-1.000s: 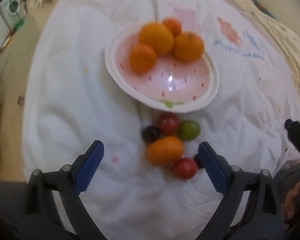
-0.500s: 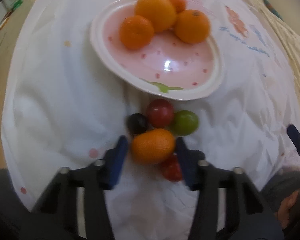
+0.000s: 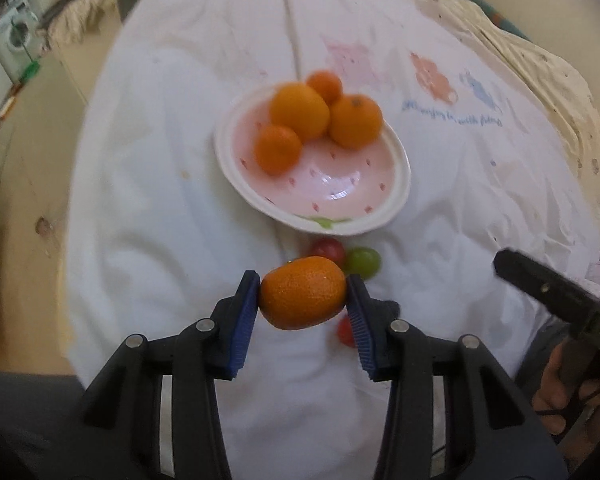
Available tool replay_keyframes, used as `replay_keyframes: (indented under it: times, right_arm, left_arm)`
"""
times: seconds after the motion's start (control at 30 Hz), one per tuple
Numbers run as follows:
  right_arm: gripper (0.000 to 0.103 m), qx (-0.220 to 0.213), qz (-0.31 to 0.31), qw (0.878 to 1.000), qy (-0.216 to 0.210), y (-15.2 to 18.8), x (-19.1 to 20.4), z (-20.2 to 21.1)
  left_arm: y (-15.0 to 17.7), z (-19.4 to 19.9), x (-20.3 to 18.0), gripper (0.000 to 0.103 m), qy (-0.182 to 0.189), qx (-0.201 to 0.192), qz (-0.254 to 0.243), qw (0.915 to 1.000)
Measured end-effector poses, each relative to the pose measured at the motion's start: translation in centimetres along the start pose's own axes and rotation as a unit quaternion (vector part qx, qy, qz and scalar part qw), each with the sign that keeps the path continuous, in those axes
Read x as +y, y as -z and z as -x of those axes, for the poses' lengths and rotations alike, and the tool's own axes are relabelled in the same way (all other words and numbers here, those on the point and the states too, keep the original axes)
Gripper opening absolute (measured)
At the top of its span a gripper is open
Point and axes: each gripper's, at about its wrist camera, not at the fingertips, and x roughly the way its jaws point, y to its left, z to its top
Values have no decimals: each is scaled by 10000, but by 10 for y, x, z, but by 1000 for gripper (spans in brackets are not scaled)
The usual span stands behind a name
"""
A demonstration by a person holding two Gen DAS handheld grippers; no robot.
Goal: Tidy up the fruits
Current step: 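Lift the tangerine with the left gripper while the right gripper grasps the dark grape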
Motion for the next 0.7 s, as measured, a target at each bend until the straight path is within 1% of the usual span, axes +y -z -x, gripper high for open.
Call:
replay_keyframes:
  times: [0.03,0.07,0.1,0.13,0.17,0.23,0.3,0.47,0.53,0.6,0.67,0.7]
  right_arm:
    - [83,163,-84,9998,-115,1,-1,-5]
    - [79,295,-151,9992,-205,2,-2,-8]
    - [73,555,-309,9971,-410,4,-3,-15]
    - [65,708,-387,9956,-478,6,-4,-21]
    - [62,892,-463,9937,-496,8,-4,-28]
    - [46,1173,-629,9892,-607,13,-3,-41]
    - [45,1244,-691,9881,-582,16,0,-48]
    - [44,1363,-820,9865,-400,20,9,-67]
    - [37,1455,-890,9849,-300,23,9,-75]
    - [33,1577,-979,9824,-188,27,8,-84]
    - [31,1589,-1046,9817,-88,30,7,-88]
    - [26,1580,-1031,9820,-23,31,7,-89]
  left_arm:
    - [1,3,4,40,-87,-53,12,9999]
    - [0,4,6,40,-90,-73,32,9999]
    - [0,5,7,40,-27,-71,44,10000]
    - [0,4,9,40,8,-44,53,10000]
    - [1,5,11,40,3,-48,72,10000]
    - [1,9,10,40,-71,-159,18,9998]
    - [0,12,10,40,-136,-244,-9,9996]
    - [-2,17,12,40,-10,-295,72,9995]
    - [-2,20,11,40,-6,-346,60,9994]
    - [-2,22,11,40,21,-367,36,9993]
    - [-2,23,10,40,45,-373,34,9993]
    - [-2,23,11,40,71,-365,59,9993]
